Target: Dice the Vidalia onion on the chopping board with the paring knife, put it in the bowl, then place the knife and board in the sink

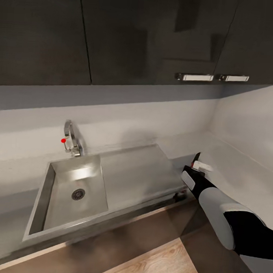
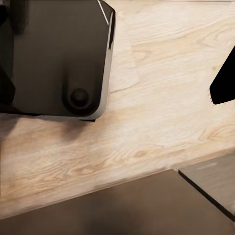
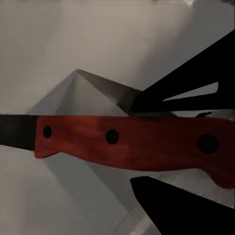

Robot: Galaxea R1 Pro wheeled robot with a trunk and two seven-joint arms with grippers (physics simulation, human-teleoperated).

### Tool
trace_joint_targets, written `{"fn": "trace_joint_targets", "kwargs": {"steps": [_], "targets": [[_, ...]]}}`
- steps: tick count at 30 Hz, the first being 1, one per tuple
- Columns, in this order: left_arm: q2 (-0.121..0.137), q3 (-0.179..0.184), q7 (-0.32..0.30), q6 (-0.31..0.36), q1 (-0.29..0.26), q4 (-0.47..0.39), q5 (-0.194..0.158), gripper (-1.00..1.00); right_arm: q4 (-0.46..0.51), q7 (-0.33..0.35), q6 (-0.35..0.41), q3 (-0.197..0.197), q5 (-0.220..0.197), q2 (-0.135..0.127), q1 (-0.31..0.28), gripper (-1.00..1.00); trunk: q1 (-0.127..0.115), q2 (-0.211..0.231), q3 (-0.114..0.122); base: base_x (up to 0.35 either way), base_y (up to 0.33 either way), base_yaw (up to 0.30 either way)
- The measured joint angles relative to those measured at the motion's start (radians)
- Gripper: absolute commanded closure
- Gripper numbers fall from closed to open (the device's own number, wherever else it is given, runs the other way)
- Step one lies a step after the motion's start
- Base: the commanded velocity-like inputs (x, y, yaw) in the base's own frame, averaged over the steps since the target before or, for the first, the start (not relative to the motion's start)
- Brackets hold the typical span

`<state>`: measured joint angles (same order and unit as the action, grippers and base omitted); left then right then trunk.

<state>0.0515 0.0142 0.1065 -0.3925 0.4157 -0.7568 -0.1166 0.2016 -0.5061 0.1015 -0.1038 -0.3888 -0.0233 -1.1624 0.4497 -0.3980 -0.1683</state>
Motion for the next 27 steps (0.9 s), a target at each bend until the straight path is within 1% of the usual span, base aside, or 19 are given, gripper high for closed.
{"fn": "trace_joint_targets", "kwargs": {"steps": [27], "targets": [[0.000, 0.000, 0.000, 0.000, 0.000, 0.000, 0.000, -1.00, 0.000, 0.000, 0.000, -0.001, 0.000, 0.001, 0.000, 1.00, 0.000, 0.000, 0.044, -0.191, 0.120, 0.110]]}}
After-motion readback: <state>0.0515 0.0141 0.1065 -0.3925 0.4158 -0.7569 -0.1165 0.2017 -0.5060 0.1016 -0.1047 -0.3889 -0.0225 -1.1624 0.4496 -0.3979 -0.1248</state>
